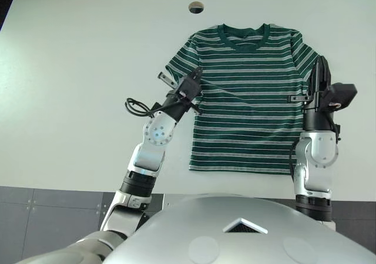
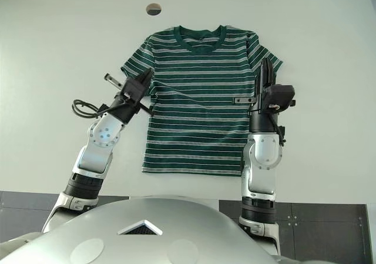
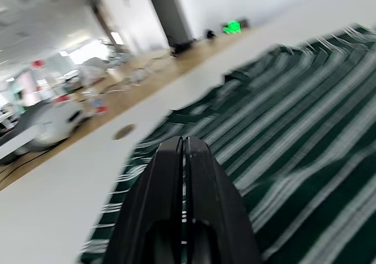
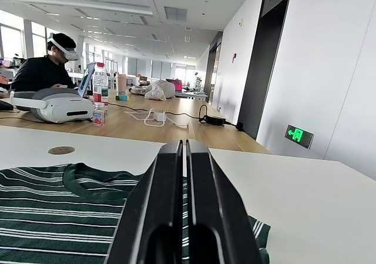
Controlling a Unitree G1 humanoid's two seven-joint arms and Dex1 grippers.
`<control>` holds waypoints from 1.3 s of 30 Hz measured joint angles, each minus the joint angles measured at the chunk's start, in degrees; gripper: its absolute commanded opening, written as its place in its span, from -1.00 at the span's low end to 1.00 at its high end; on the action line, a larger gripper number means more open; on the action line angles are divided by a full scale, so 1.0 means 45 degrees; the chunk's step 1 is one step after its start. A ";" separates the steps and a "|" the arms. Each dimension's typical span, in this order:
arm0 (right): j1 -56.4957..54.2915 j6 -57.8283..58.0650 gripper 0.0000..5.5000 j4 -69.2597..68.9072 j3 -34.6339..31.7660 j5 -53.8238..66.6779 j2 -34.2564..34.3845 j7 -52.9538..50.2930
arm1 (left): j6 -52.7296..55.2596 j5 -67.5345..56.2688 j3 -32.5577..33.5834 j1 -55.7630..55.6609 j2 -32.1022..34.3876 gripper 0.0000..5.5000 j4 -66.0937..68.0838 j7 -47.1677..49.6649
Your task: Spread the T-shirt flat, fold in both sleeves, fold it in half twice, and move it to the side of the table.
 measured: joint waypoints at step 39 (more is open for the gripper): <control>-0.0306 -0.0056 -0.96 -0.0240 0.0292 -0.0147 0.0098 -0.0134 | 0.6782 -0.0676 0.0907 0.0262 0.5688 -0.96 -0.2925 -0.4937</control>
